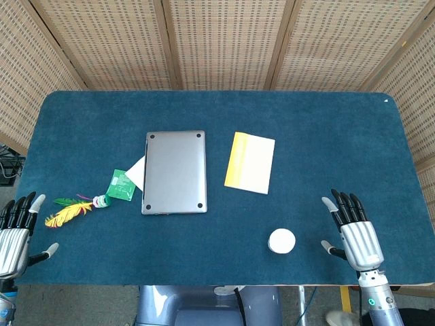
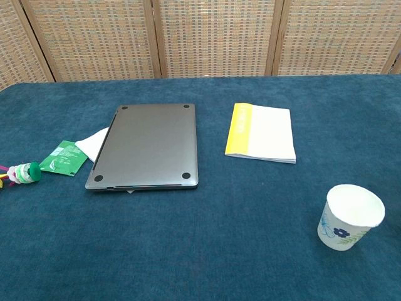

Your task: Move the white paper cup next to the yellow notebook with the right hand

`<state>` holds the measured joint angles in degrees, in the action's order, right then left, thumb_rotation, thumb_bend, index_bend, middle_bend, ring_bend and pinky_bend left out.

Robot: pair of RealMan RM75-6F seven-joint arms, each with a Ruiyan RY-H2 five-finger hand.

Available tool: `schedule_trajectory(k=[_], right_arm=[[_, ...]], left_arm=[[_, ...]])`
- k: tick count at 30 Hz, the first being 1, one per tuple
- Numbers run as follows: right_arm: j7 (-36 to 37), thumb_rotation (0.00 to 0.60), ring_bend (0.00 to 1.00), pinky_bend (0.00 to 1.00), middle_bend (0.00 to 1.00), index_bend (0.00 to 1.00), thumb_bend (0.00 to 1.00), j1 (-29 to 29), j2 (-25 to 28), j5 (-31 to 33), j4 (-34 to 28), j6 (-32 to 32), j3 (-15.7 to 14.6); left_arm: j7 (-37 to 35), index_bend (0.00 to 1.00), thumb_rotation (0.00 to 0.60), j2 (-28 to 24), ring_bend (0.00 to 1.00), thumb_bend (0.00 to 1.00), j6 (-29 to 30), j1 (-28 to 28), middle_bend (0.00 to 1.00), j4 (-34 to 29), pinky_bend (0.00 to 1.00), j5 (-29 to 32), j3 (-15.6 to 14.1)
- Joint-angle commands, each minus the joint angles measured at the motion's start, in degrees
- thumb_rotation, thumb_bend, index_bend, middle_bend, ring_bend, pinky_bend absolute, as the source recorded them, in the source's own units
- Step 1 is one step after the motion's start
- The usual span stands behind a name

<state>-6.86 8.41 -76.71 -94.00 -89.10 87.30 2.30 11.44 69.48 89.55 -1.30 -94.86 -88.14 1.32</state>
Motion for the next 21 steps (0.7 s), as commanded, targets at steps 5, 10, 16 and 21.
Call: schedule_trajectory(k=[5, 10, 16, 21], right_arm=[[0.35, 0.600, 0.00, 0.00, 0.00, 0.01, 0.18, 0.08, 0.26, -0.03, -0.32, -0.49, -0.30], [1.53, 0.600, 0.00, 0.00, 0.00, 0.03, 0.18, 0.17, 1.31, 0.11, -1.55, -1.12, -0.57], [2.98, 0.600, 0.00, 0.00, 0.00, 0.07, 0.18, 0.69, 3.00, -0.48, -3.73, -2.57, -1.36], [3.33, 0.600, 0.00, 0.00, 0.00, 0.07, 0.19, 3.40, 6.07, -1.01, -9.55, -9.06, -3.13]], left_arm=[[-0.18, 0.00, 0.600, -0.12, 0.00, 0.15, 0.32, 0.10, 0.00, -0.12, 0.00, -0.06, 0.07], [0.23, 0.00, 0.600, -0.12, 0.00, 0.15, 0.36, 0.16, 0.00, -0.32, 0.00, -0.17, -0.06], [-0.05, 0.00, 0.600, -0.29, 0.00, 0.15, 0.52, 0.24, 0.00, -0.50, 0.00, -0.21, -0.04], [-0.41, 0.00, 0.600, -0.47, 0.00, 0.15, 0.43, 0.22, 0.00, -0.56, 0.00, -0.09, 0.01]])
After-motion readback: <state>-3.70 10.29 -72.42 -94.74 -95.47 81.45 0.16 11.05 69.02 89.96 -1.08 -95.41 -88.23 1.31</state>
